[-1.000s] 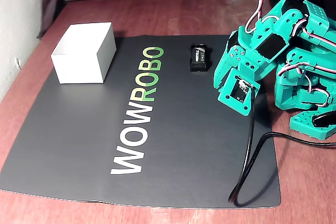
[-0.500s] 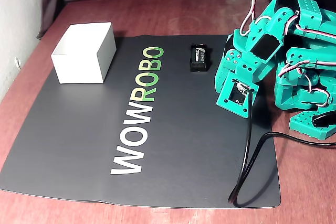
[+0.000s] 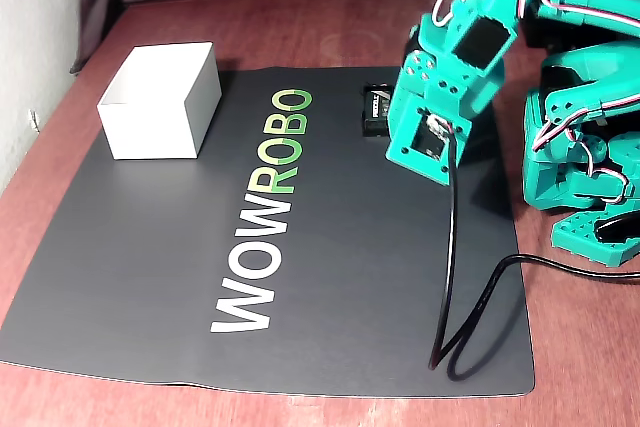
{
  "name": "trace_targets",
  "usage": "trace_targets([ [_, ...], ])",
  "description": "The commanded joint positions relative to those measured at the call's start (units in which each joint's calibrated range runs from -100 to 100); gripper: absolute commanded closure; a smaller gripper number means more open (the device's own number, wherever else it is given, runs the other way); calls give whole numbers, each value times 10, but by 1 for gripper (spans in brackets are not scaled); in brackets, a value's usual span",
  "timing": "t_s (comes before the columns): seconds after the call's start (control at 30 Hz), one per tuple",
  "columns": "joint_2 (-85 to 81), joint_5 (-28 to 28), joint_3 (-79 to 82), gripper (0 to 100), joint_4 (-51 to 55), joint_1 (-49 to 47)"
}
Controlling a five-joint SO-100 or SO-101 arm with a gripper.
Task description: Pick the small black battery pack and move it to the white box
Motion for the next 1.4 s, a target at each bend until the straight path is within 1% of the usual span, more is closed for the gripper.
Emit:
trace_targets([
  [0.0, 53, 1, -70, 98, 0, -4],
  [0.17, 101, 3, -100, 98, 0, -4],
  [0.3, 123, 49, -104, 98, 1, 3],
  [0.43, 148, 82, -104, 98, -3, 6],
  [0.67, 162, 87, -105, 97, -6, 6],
  [0.73, 162, 87, -105, 92, -6, 14],
  [0.8, 162, 83, -105, 85, -8, 39],
  [0.87, 162, 84, -104, 79, -7, 43],
  [0.93, 162, 86, -103, 76, -2, 44],
  [1.0, 162, 87, -103, 75, -1, 51],
  [1.2, 175, 87, -105, 75, -3, 119],
  [1.37, 264, 87, -174, 75, 0, 169],
])
